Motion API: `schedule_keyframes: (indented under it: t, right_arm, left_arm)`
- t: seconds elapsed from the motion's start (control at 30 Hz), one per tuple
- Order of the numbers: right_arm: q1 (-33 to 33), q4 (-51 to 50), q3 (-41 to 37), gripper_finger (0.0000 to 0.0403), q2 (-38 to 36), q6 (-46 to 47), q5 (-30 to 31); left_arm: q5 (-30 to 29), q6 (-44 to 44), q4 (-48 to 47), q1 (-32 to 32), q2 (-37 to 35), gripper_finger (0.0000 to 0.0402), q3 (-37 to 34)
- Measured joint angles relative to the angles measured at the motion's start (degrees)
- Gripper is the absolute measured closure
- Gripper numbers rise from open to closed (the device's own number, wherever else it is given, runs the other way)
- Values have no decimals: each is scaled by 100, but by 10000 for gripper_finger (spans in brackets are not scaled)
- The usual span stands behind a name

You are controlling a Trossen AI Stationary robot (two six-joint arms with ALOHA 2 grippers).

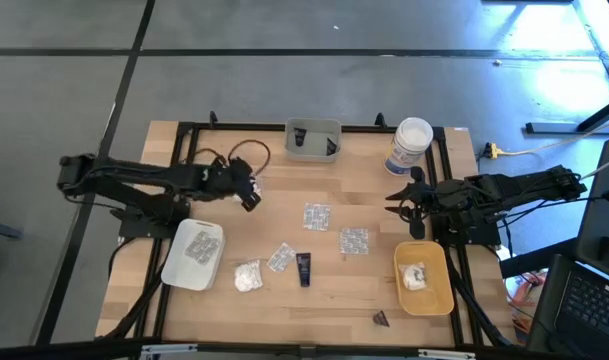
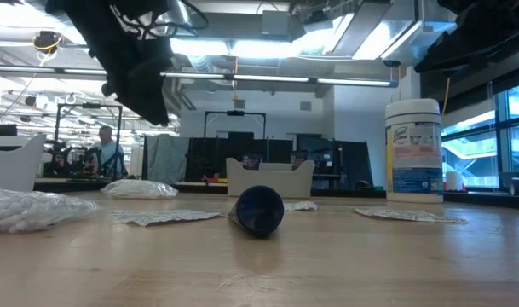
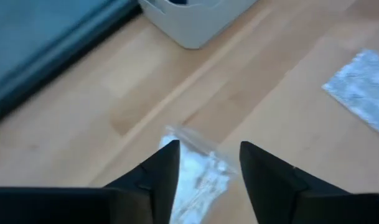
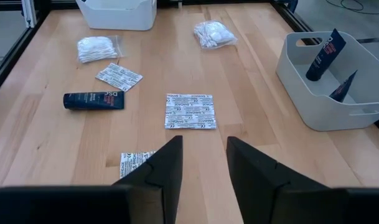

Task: Pick & Place Travel size toiletries
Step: Put the top cotton pack into the yellow bin

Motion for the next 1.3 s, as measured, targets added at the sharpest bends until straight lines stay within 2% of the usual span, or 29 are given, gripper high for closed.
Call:
schedule_keyframes:
  t: [0.1, 0.17, 0.3, 0.37, 0.67, 0.83, 1.0, 1.17, 1.3]
  right_arm:
    - [0, 2, 0, 279, 0, 0, 0]
    - [0, 0, 0, 280, 2, 0, -1]
    - [0, 1, 0, 284, 2, 0, 1]
    - [0, 0, 0, 285, 0, 0, 2]
    - [2, 0, 0, 269, 2, 0, 2]
    - [2, 2, 0, 260, 0, 0, 2]
    - [1, 2, 0, 251, 2, 0, -1]
    - [2, 0, 0, 244, 0, 0, 1]
    - [0, 2, 0, 239, 2, 0, -1]
  left_arm:
    - [693, 125, 314, 395, -257, 206, -233]
    - [892, 220, 368, 636, -371, 193, -349]
    - [582, 274, 124, 979, -445, 184, -387]
    - [547, 13, 54, 1072, -440, 183, -387]
    - [936, -310, -970, 1711, -436, 188, -385]
    - [1374, -202, -870, 2128, -436, 182, -385]
    - [1695, -194, -842, 2445, -436, 152, -414]
    - [2182, -434, -416, 2653, -429, 122, -836]
    - [2525, -528, 112, 2743, -429, 115, -1286]
